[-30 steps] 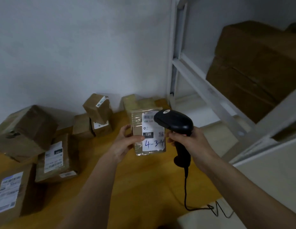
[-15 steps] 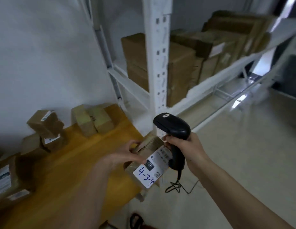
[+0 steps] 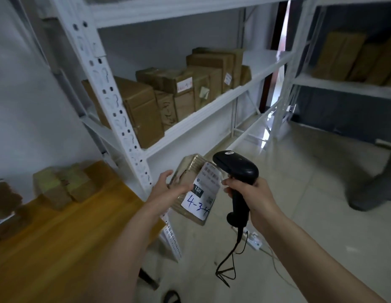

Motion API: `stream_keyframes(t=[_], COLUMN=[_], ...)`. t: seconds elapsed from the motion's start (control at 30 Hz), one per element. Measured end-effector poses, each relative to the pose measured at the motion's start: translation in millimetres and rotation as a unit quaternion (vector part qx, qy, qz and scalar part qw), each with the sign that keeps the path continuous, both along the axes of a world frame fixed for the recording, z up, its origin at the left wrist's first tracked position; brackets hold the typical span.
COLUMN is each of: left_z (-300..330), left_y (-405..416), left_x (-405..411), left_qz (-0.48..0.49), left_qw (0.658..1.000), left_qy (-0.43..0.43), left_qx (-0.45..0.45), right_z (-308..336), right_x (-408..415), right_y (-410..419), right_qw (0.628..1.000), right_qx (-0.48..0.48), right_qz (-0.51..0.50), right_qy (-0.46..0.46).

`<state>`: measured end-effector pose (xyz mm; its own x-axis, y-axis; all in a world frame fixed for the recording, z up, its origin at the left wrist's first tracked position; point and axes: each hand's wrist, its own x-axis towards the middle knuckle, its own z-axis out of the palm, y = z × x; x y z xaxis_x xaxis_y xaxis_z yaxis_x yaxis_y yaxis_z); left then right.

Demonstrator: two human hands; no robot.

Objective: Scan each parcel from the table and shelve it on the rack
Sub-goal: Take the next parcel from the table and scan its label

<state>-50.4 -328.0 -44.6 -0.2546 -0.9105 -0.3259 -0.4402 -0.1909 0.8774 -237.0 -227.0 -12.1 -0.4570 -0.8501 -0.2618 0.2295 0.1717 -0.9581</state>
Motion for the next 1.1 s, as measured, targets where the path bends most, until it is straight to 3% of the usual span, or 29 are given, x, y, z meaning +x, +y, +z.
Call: stream_keyframes(t=[0.3, 0.7, 1.1], left_z=[30.5, 65.6, 123.9], left_y=[-20.5, -119.4, -220.4], left_x=[-79.3, -233.4, -317.1], left_qz=[0.085, 0.047, 0.073], left_qw=[0.99, 0.99, 0.974], left_qy=[0.038, 0.061, 0.087], left_qx=[-0.103, -0.115, -0.195], right_z=[19.1, 53.7, 81.4], right_x=[-69.1, -205.0, -299.9], right_y=[-10.3, -105.2, -220.0], right_qw=[0.998, 0.996, 0.99], right_qx=[-0.047, -0.084, -0.132], right_qz=[-0.025, -0.026, 0.039], right_qy=[-0.026, 0.012, 0.018])
